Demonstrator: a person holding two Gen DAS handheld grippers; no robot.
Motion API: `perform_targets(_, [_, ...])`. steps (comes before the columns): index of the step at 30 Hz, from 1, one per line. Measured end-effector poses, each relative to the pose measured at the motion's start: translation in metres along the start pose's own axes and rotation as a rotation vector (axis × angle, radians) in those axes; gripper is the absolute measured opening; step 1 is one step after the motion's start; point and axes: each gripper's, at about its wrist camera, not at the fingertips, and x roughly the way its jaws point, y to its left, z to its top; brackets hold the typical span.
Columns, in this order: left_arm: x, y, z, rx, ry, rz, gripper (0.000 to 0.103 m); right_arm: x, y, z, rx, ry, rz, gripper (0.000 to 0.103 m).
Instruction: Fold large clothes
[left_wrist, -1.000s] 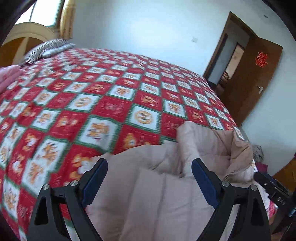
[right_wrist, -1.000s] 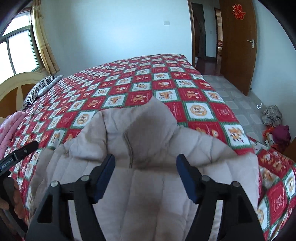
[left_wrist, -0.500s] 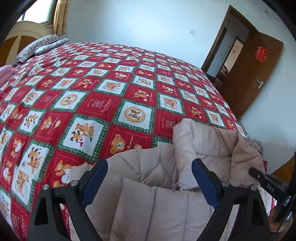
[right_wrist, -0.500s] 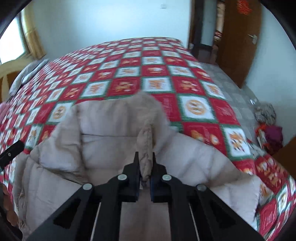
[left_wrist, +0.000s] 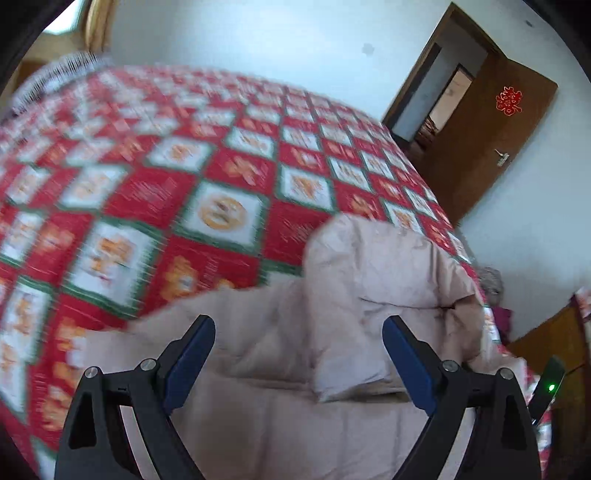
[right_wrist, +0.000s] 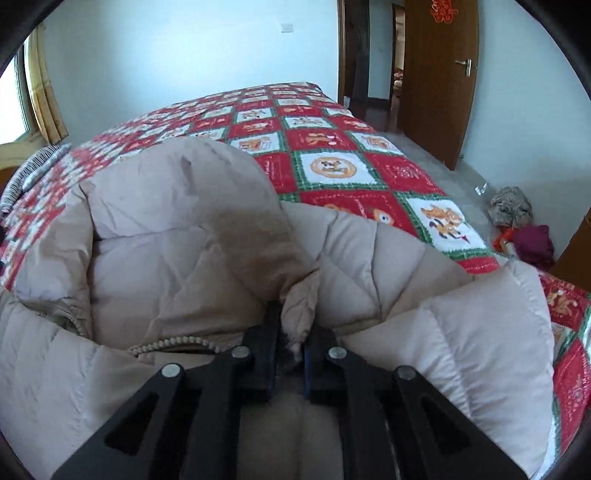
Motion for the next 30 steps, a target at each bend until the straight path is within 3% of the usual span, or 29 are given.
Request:
perform_targets(3, [0.034,-0.001,-0.002,-0.076,0.109,-0.045,0.092,0.001,-0.006,-0.001,0.030,-0.002,0.035,0.011])
perform_targets(5, [0.043,-0.008,-0.005,-0.071,0.126,-0.048,0.091,0.001,-0.007,-0.001,0.038,-0.005,0.046,0.011])
perform_targets(7, [0.043,-0.022,-0.006,-0.025,0.115,-0.063,0.047,0.002,-0.006,-0.002,0.042,-0.006,0.049,0.011])
perform_targets(8, [0.042,-0.030,-0.004,-0.002,0.134,-0.091,0.016,0.002,-0.007,-0.002,0.044,-0.006,0.051,0.011])
perform_targets(10, [0.028,-0.044,-0.001,0.034,0.100,-0.135,0.012,0.002,-0.008,-0.002,0.050,-0.006,0.056,0.011])
perform_targets(14, [-0.004,-0.056,0.001,0.108,0.040,-0.109,0.008,0.002,-0.009,-0.002,0.058,-0.004,0.063,0.011])
perform_targets(17, [-0.005,-0.050,-0.005,0.173,0.001,0.058,0.008,0.003,-0.009,-0.002,0.059,-0.003,0.062,0.011])
perform_targets(19, [0.016,-0.034,-0.014,0.188,0.032,0.166,0.008,0.002,-0.009,-0.002,0.058,-0.003,0.059,0.011])
perform_targets(22, [0.046,-0.009,-0.028,0.158,0.069,0.201,0.009,0.003,-0.010,-0.003,0.065,-0.002,0.060,0.011])
perform_targets(26, [0.054,-0.016,-0.042,0.235,-0.044,0.296,0.013,0.004,-0.009,-0.003,0.061,0.000,0.049,0.011])
perform_targets(28, [0.057,-0.023,-0.045,0.270,-0.059,0.358,0.013,0.004,-0.009,-0.003,0.059,0.001,0.047,0.011])
perform_targets(30, [0.057,-0.024,-0.045,0.279,-0.060,0.362,0.013,0.003,-0.009,-0.002,0.062,0.007,0.051,0.012])
